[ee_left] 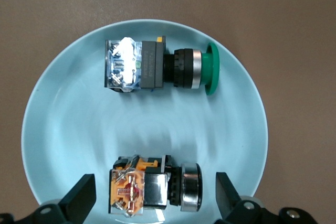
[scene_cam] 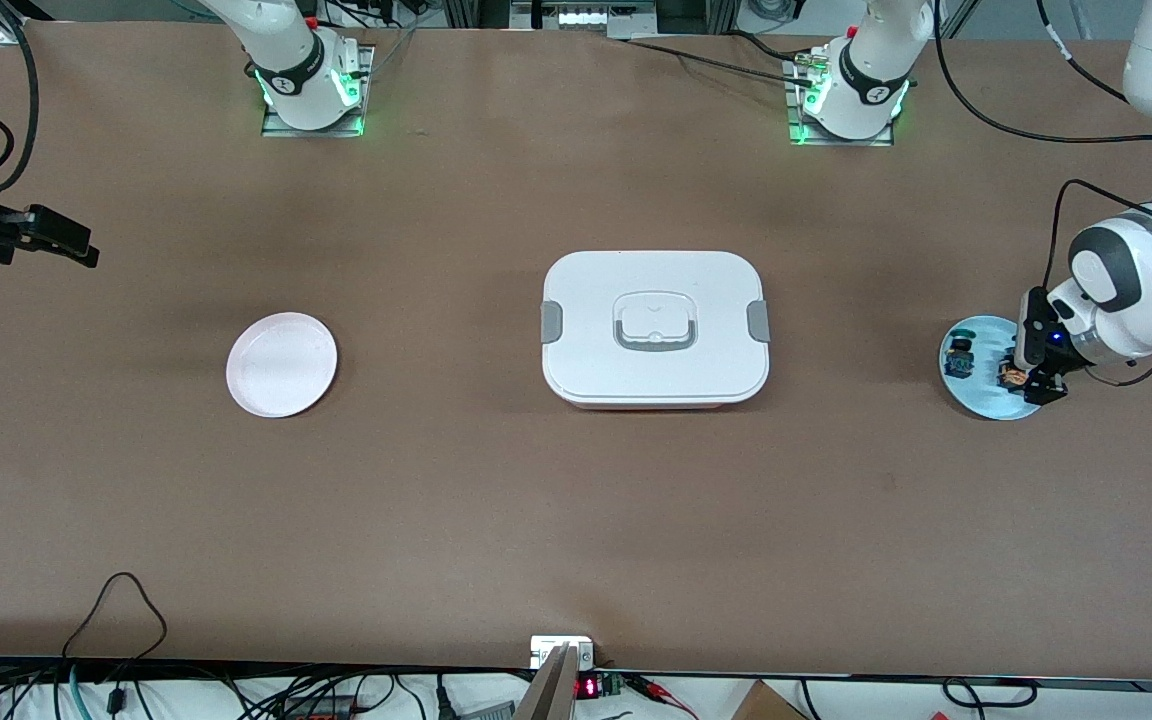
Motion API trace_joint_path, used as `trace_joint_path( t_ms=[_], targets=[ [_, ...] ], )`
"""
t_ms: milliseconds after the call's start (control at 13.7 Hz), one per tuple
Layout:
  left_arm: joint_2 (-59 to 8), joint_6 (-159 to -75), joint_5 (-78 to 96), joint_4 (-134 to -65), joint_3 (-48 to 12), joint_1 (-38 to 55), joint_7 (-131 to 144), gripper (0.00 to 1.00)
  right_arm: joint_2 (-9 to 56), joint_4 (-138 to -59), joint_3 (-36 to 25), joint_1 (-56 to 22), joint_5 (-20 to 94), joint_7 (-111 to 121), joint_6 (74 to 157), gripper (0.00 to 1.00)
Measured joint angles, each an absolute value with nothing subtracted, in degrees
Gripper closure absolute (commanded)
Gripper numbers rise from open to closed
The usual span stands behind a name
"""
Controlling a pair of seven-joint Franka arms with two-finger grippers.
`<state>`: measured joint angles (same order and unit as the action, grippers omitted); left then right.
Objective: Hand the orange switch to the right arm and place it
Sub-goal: 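Close the left gripper on the orange switch and lift it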
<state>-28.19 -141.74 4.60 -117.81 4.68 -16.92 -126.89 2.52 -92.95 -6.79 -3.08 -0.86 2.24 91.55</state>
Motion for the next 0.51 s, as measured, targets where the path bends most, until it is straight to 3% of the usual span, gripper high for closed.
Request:
trace_joint_path(
  t_ms=[293,439,512],
  targets=[
    [-28.5,-142.2,4.6,-117.8,4.7,-16.9,-126.9,0.00,2.5,-93.0,-6.8,-3.1,-0.9,2.2,91.6,0.00],
    [-28.5,-142.2,4.6,-117.8,4.7,-17.0,-126.9,0.09,2.5,-93.0,-6.8,-3.1,-0.9,2.2,91.6,0.00],
    [-28.5,-142.3,4.7,-117.8,4.7,-17.0,-126.9,0.19,2.5,-93.0,-6.8,-3.1,-0.9,2.2,91.6,0.00]
  ],
)
